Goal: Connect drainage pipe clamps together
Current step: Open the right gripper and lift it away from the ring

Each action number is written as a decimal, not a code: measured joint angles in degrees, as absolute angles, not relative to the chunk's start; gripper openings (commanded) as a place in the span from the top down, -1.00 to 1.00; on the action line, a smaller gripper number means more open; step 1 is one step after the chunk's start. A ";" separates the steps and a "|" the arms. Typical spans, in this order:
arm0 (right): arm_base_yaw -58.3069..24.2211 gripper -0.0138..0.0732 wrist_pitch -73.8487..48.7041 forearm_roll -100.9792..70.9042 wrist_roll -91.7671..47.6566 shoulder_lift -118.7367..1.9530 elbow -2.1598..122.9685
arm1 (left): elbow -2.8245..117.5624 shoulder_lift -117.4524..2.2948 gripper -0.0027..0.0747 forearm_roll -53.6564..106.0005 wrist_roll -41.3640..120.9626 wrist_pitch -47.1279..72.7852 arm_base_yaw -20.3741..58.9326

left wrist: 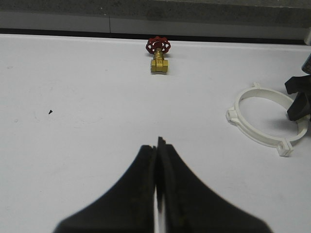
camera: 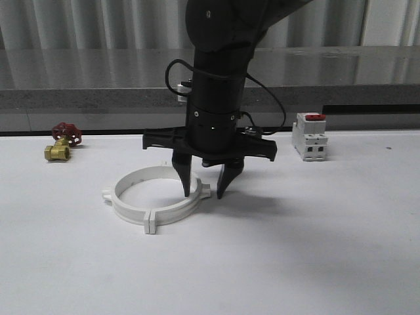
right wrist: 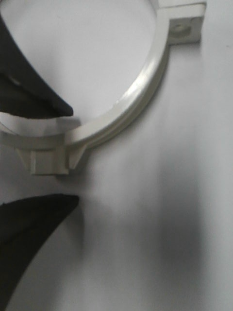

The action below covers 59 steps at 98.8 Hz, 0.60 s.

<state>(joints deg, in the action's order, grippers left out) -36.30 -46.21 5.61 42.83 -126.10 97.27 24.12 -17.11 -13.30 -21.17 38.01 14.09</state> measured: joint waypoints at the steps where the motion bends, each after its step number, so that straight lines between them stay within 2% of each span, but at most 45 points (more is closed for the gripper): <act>1: -36.30 -0.34 -46.21 5.61 42.83 -126.10 97.27 | 24.12 -17.11 0.98 -13.30 -21.17 38.01 14.09; 33: -36.30 -0.34 -46.21 5.61 42.05 -125.71 97.27 | 24.12 -17.11 0.98 -13.30 -21.17 38.01 14.09; 59: -34.46 -0.34 -48.93 5.61 31.29 -119.07 97.27 | 24.12 -17.11 0.98 -13.30 -21.17 38.01 14.09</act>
